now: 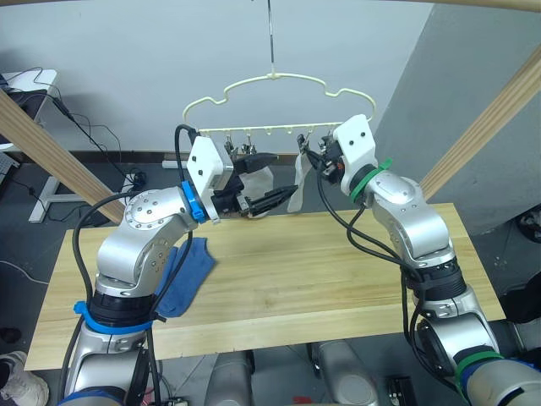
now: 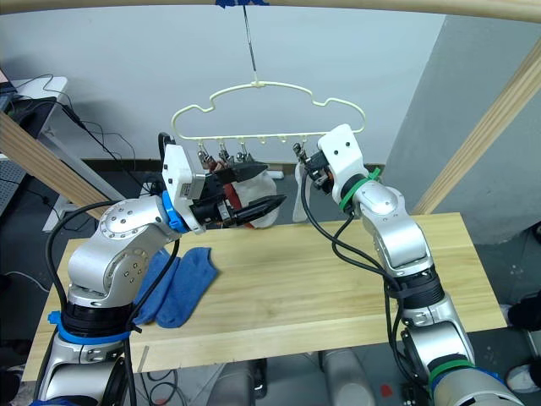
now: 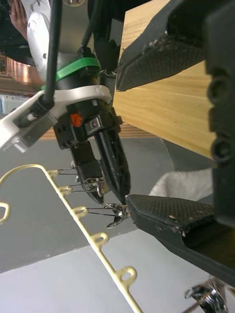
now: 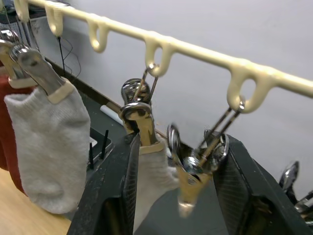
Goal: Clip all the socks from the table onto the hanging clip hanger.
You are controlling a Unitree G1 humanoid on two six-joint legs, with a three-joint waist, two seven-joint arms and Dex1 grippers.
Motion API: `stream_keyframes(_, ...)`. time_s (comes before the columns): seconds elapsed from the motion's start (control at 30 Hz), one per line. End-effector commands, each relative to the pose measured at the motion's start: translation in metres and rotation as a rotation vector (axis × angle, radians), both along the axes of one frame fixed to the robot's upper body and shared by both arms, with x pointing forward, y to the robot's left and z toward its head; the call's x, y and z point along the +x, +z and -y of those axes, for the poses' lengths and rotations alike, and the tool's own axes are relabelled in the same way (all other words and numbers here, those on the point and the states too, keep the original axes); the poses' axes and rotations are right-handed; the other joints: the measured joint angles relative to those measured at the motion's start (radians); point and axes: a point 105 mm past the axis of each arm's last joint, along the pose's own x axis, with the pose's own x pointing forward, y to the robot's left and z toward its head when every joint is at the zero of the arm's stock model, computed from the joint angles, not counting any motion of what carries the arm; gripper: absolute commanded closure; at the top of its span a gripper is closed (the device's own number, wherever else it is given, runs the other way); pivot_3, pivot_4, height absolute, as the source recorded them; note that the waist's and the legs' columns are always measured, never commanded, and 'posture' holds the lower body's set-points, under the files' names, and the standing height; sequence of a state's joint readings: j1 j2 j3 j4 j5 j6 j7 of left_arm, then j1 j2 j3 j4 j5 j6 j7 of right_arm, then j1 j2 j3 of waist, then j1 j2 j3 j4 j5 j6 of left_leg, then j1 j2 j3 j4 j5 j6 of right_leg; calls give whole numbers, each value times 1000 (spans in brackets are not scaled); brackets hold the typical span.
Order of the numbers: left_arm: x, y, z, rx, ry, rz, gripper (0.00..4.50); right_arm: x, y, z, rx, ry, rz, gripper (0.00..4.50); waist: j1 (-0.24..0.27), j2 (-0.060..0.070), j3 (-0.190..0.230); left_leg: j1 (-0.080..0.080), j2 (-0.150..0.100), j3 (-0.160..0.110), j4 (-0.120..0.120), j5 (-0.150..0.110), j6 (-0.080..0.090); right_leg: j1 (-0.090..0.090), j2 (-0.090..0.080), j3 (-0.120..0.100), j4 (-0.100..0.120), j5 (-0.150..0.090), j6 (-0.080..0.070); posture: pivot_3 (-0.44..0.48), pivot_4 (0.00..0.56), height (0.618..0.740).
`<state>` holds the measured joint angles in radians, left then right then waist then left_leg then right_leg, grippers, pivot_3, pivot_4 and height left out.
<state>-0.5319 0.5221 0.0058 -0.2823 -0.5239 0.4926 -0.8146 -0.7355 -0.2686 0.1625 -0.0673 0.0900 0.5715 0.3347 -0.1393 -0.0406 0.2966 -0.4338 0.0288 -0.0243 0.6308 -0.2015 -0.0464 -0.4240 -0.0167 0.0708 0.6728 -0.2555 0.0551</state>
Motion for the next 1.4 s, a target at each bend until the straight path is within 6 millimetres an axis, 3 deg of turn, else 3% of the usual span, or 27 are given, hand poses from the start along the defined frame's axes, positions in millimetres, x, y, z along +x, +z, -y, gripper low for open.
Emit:
stream_keyframes(0.03,-5,10,5,-2,-16,53,789,-3,20,-3,16,10,76,2319,0,0,0,0,0,0,0,0,0,0,0,0,0,0,0,-177,268,740)
stream_keyframes(0.57,-6,8,6,-1,-16,50,789,1,23,-2,123,-15,27,2319,0,0,0,0,0,0,1,0,0,0,0,0,1,0,0,-178,260,740)
stream_keyframes(0.67,-6,7,6,-1,-16,49,789,1,24,-2,129,-16,24,2920,0,0,0,0,0,0,1,0,0,0,0,0,1,0,0,-177,259,740)
stream_keyframes(0.77,-6,7,6,-1,-15,48,789,1,24,-3,134,-17,22,3938,0,0,0,0,0,0,1,0,0,0,0,0,2,0,0,-178,258,740)
stream_keyframes(0.83,-6,6,6,0,-13,46,789,1,24,-3,136,-16,21,4247,0,0,0,0,0,0,1,0,0,0,0,0,2,0,0,-179,257,740)
stream_keyframes(1.3,-6,-1,2,8,12,34,789,0,26,-2,161,-11,19,4246,0,0,0,0,0,0,2,0,0,0,0,0,3,0,0,-177,256,740)
stream_keyframes(1.4,-5,-1,2,8,14,35,789,1,26,-1,168,-20,18,3236,0,0,0,0,0,0,3,0,0,0,0,0,4,0,0,-177,258,740)
